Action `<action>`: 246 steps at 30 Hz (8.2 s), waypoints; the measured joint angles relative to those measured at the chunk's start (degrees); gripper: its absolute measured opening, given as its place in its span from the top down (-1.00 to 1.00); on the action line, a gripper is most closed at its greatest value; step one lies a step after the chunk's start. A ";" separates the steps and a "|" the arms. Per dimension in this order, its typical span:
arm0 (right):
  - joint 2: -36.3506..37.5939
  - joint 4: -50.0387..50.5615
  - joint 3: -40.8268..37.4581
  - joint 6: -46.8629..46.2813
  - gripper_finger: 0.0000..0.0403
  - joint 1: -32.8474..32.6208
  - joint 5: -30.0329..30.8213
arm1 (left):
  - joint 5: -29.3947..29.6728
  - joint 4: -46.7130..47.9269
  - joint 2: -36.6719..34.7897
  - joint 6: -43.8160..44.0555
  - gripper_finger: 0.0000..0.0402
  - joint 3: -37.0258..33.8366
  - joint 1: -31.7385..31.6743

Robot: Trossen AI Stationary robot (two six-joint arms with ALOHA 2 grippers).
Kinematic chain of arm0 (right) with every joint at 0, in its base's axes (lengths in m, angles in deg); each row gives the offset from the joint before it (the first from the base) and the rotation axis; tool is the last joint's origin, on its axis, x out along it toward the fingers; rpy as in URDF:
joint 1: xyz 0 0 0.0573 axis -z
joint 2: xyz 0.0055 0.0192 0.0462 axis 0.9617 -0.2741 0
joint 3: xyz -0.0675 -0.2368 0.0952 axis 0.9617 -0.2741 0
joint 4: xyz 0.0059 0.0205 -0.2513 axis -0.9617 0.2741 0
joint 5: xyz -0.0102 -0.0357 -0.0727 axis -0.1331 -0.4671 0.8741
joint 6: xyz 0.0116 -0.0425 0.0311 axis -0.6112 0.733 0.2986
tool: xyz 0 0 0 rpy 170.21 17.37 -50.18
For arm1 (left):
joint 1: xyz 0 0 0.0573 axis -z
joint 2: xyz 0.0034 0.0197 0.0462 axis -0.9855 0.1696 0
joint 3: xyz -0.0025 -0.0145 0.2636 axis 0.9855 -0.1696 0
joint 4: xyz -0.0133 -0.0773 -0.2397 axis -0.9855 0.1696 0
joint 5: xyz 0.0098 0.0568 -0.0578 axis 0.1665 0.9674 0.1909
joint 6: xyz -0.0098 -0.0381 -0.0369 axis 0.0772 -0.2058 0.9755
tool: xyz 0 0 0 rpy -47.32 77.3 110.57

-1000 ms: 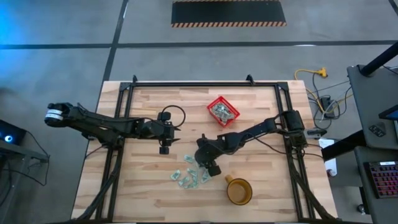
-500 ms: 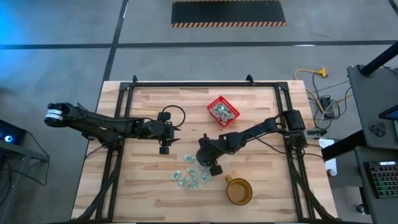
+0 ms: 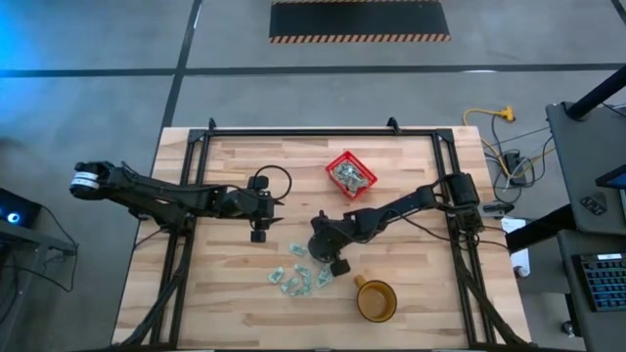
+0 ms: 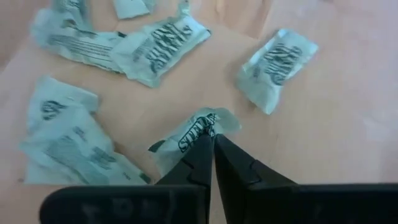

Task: Pick and place Stevia / Truvia into bins
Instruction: Put the stevia packet into the red basket

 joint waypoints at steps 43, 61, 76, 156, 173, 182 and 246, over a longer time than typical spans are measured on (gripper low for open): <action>22.59 1.20 -13.21 -6.42 0.96 28.60 22.27 | 0.04 -7.16 0.02 -0.65 0.14 -2.62 0.00; 22.10 4.77 -11.23 -7.36 0.33 29.21 22.25 | 0.04 -7.47 4.39 -0.63 0.14 -2.62 0.00; 33.54 12.95 -13.22 -6.16 0.29 15.05 19.14 | -17.06 -12.45 12.70 -1.76 0.14 -2.25 -0.02; 37.58 18.97 -22.93 -21.83 0.64 0.41 23.89 | -5.16 -30.86 37.35 -6.90 0.94 22.72 -17.00; 37.65 18.46 -22.93 -20.95 0.64 -1.77 23.87 | -2.68 -10.96 47.75 -5.42 0.88 39.56 -20.57; 37.60 13.64 -22.93 -20.72 0.63 -1.75 23.31 | -2.70 -9.87 47.42 -6.19 0.18 39.47 -20.48; 4.01 0.33 -4.34 -2.90 0.83 -1.54 -8.85 | -1.42 -9.00 -1.62 5.88 -0.23 -4.07 -7.30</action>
